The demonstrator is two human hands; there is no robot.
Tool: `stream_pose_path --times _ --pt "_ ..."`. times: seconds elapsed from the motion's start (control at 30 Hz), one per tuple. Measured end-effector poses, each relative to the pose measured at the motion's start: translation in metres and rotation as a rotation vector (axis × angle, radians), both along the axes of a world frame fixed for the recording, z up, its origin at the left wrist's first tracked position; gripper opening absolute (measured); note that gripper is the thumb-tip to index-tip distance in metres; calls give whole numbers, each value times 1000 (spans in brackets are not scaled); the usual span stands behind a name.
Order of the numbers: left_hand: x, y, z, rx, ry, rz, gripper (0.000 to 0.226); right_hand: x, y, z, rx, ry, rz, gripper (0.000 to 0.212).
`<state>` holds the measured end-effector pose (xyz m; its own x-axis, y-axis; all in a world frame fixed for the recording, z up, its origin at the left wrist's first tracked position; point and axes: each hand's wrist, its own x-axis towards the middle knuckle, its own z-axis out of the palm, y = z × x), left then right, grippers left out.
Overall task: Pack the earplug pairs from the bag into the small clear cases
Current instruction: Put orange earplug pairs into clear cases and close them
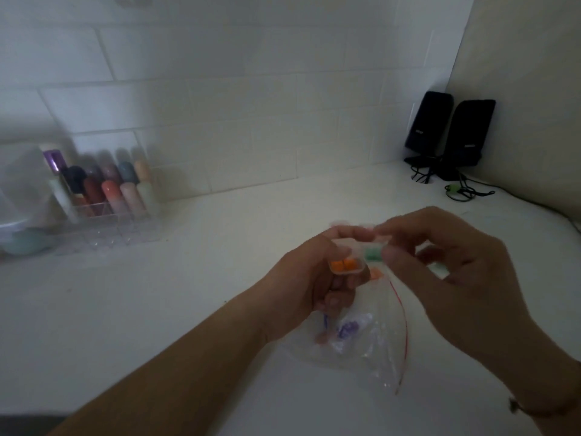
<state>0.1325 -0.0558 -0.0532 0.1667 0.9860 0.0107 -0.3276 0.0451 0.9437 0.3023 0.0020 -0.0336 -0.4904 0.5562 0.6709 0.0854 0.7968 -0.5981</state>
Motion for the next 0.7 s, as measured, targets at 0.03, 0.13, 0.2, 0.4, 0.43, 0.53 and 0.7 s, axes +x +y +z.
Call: stream_pose_path --times 0.03,0.13,0.2,0.4,0.43,0.53,0.7 --pt "0 -1 0 5 21 20 49 0 1 1 -41 21 -27 13" --pt "3 -4 -2 62 142 68 60 -4 3 -5 -74 -101 -71 13" --pt "4 -6 -4 124 242 64 63 -7 2 -11 -57 -187 -61 20" --pt "6 -1 -10 399 437 411 48 -8 11 -14 -298 -46 40 27" --pt "7 0 -10 444 490 479 41 -8 14 -14 -350 -27 80 24" --pt "8 2 -11 457 491 544 28 -8 16 -16 -360 -42 86 17" --pt "9 3 -10 446 434 537 26 -9 15 -18 -309 -51 71 17"
